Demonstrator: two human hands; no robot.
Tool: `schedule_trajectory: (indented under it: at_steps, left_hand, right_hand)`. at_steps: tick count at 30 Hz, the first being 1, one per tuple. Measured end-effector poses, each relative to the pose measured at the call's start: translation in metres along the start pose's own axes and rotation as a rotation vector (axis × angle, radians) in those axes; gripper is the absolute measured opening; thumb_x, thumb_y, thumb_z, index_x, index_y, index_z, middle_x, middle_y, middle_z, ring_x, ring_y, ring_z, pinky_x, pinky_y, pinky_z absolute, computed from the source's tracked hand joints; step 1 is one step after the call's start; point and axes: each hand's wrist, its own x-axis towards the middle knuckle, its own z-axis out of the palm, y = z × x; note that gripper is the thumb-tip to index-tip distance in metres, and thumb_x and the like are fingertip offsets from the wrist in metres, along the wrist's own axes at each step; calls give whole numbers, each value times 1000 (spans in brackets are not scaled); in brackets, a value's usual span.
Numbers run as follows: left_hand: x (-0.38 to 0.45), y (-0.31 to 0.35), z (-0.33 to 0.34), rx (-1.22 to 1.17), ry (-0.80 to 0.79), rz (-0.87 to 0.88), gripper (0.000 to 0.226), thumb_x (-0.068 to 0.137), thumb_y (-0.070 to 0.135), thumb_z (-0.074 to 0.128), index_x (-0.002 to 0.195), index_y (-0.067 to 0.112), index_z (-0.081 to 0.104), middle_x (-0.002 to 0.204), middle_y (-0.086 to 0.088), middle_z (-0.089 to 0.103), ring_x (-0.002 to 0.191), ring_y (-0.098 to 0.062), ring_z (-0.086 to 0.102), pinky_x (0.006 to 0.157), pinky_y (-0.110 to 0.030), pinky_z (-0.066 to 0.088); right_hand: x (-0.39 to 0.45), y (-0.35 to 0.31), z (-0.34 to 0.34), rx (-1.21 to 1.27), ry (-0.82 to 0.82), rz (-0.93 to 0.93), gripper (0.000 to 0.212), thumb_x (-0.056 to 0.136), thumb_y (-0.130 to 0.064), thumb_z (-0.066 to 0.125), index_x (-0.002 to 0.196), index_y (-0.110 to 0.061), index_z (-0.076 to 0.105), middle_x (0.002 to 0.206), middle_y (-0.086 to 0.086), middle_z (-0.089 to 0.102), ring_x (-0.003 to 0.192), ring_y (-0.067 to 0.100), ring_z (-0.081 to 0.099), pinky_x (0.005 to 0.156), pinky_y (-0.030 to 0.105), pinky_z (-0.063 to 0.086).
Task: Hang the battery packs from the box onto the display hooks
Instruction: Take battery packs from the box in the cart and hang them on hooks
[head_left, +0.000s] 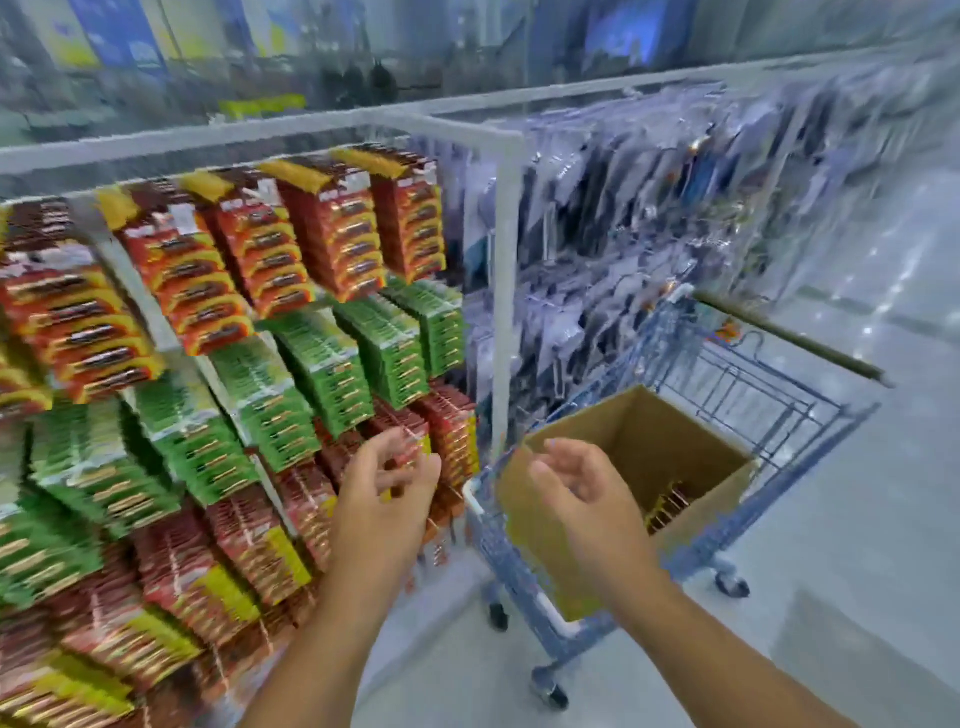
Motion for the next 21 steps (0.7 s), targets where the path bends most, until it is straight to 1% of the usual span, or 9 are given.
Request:
schedule_trajectory:
  at_steps: [2,3,5,6,8,11,15,18,21]
  left_hand:
    - [-7,3,47,5,-52,-13,36,98,35,68,132,37,56,131,15,61,94,22,58,67,-4,45]
    - [-8,4,67,1,-70,-15,35,99,32,68,132,35,57,130,14,61,90,24,58,66,-2,45]
    - [-10,6,104,0,-107,-21,34,98,31,69,128,38,55,128,15,61,90,22,60,75,-10,49]
    - [-9,6,121,0,-124,-28,34,98,32,70,127,39,55,125,17,62,92,17,62,82,-20,53]
    - [-2,3,151,13,-149,-51,34,97,32,70,128,38,55,126,17,62,97,9,63,87,-31,55]
    - [19,-5,192,31,-179,-50,32,98,32,70,128,33,59,131,15,60,97,10,63,75,-15,53]
    - [59,-29,248,16,-222,-119,31,98,37,68,128,38,59,130,21,60,97,12,61,88,-32,55]
    - [91,-51,286,14,-278,-160,31,99,34,68,128,37,56,128,18,58,98,10,60,79,-19,47]
    - [113,-72,313,38,-323,-217,28,98,34,69,122,43,56,130,17,58,102,3,63,79,-20,47]
  right_hand:
    - [6,13,-48,-5,45,31,17,98,-22,72,112,-29,66,104,-9,71,88,-6,66,75,11,50]
    - [11,19,-69,-5,73,42,16,97,-20,72,111,-27,67,103,-7,70,85,-7,65,77,11,49]
    - [24,27,-104,-10,112,66,16,98,-16,71,113,-20,67,101,-3,69,79,-11,63,76,8,48]
    - [31,31,-119,-16,132,74,17,98,-15,71,114,-18,67,101,-2,68,78,-12,62,75,7,48]
    - [49,40,-145,-16,167,94,16,98,-18,71,114,-20,68,102,-3,68,81,-11,63,75,8,48]
    - [76,54,-174,-36,200,143,15,98,-27,72,112,-28,68,104,-9,69,97,0,66,80,15,47]
    - [118,74,-203,-114,219,187,17,98,-30,71,114,-30,67,105,-8,70,100,6,67,78,14,51]
    - [149,94,-221,-190,216,228,17,96,-32,73,112,-33,68,103,-8,71,97,8,68,85,24,55]
    - [175,111,-235,-254,188,265,16,96,-33,72,111,-34,68,101,-9,71,93,2,66,80,17,51]
